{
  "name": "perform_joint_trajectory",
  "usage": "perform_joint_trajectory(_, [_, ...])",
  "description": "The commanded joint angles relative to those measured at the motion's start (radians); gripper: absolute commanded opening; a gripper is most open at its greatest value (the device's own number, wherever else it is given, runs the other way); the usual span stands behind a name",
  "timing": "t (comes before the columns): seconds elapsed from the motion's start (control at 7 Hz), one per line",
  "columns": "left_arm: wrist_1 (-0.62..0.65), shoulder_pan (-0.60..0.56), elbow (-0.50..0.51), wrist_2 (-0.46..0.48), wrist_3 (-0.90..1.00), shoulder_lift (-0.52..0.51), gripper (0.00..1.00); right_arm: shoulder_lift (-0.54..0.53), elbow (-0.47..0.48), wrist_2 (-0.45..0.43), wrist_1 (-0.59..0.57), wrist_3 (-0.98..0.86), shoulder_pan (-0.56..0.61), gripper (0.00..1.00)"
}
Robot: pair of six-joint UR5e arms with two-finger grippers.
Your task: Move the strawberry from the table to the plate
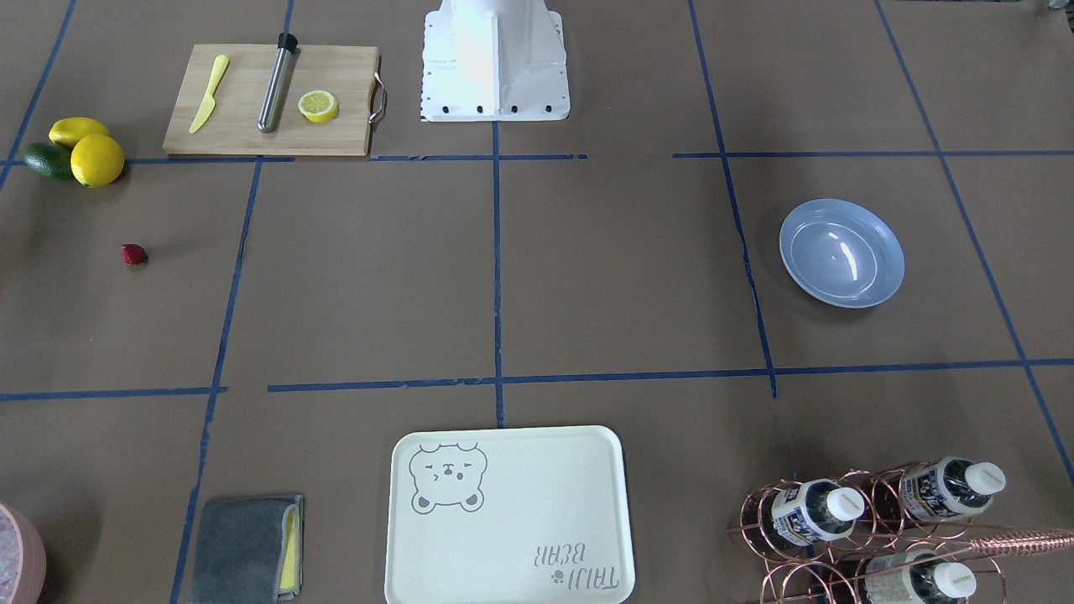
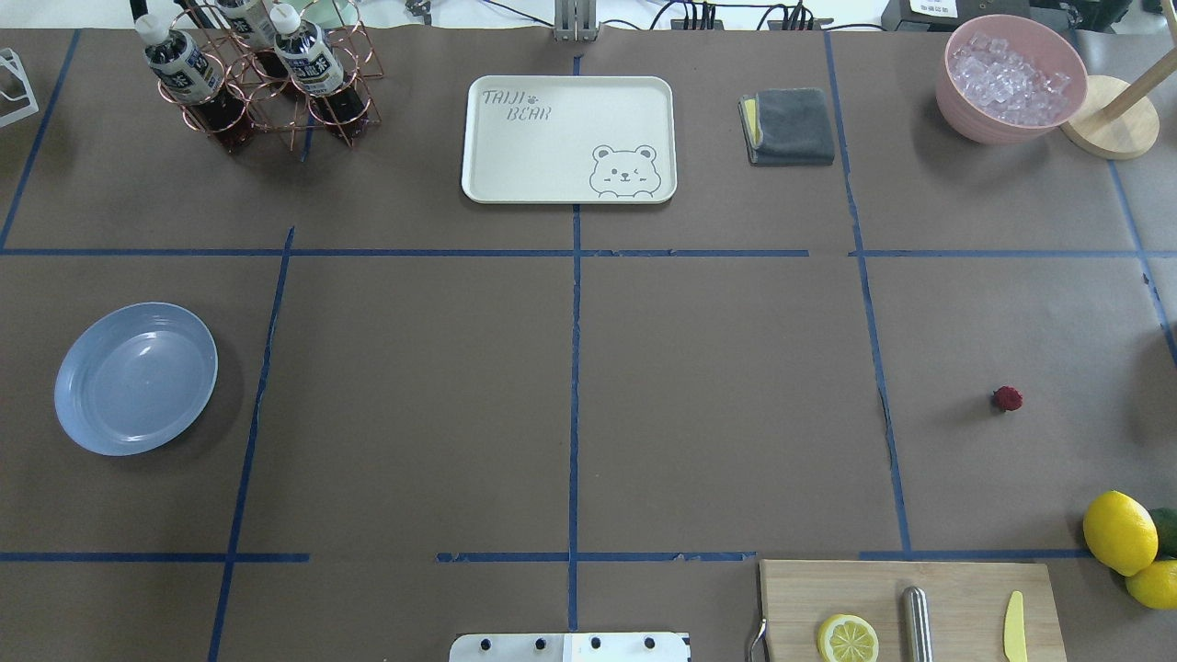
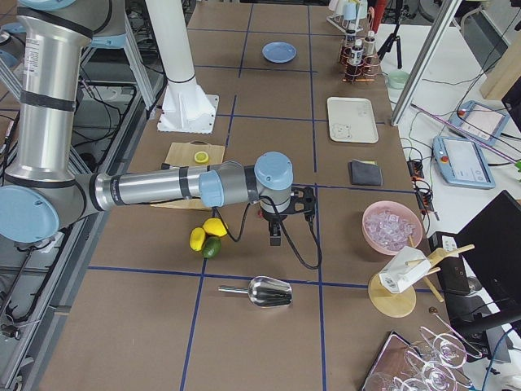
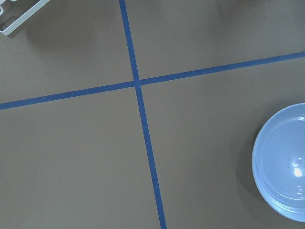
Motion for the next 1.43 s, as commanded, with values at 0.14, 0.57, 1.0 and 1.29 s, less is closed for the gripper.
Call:
perform_joint_trajectory(0.14, [-0.009,-0.002,-0.005,-0.003,0.031,0.020,1.00,0.003,0.002,-0.005,-0.014,-0.001,0.002,1.00])
perform_joint_trajectory(0.57, [-0.020,0.000,-0.058,0.002,0.031,0.048,1.00,-0.006,0.012,-0.001,-0.004,0.005,0.002,1.00])
perform_joint_trajectory(1.0, [-0.142,0.004,0.044,-0.018,0.038,0.040,1.00,-0.013,0.017,0.004,-0.002,0.012,0.002,1.00])
perform_joint_trajectory(1.29, [-0.205,0.056,0.112,-0.262,0.034,0.056,1.00,-0.016,0.008,0.001,-0.002,0.010,0.000,1.00])
